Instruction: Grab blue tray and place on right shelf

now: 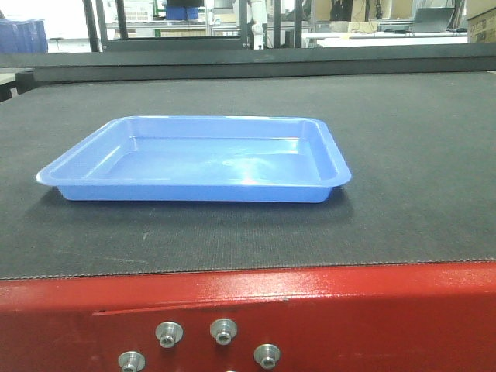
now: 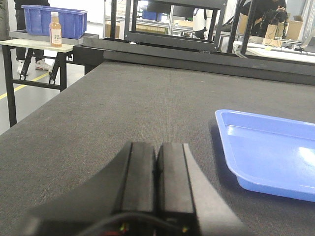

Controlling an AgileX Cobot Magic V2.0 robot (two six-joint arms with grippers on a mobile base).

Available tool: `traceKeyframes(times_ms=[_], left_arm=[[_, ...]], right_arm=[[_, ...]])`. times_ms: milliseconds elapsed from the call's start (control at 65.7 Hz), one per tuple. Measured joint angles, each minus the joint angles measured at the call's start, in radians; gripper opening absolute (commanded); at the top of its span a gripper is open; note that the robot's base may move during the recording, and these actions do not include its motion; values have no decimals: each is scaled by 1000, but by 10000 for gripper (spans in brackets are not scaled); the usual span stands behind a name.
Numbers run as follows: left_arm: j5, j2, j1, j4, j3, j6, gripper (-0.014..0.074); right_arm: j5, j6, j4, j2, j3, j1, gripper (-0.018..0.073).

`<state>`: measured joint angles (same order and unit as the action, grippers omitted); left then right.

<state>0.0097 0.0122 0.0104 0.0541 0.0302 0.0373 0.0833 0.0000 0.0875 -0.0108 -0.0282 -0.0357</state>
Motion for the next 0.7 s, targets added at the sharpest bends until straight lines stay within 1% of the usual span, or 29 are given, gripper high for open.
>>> traceKeyframes(times_ms=[472,593,700], left_arm=[[0,0,0,0,0,0,-48],[-10,0,0,0,0,0,-48],[-10,0,0,48,0,8,-48]], right_arm=[[0,0,0,0,0,0,56],[-20,0,0,0,0,0,56],[-54,0,0,0,0,0,56]])
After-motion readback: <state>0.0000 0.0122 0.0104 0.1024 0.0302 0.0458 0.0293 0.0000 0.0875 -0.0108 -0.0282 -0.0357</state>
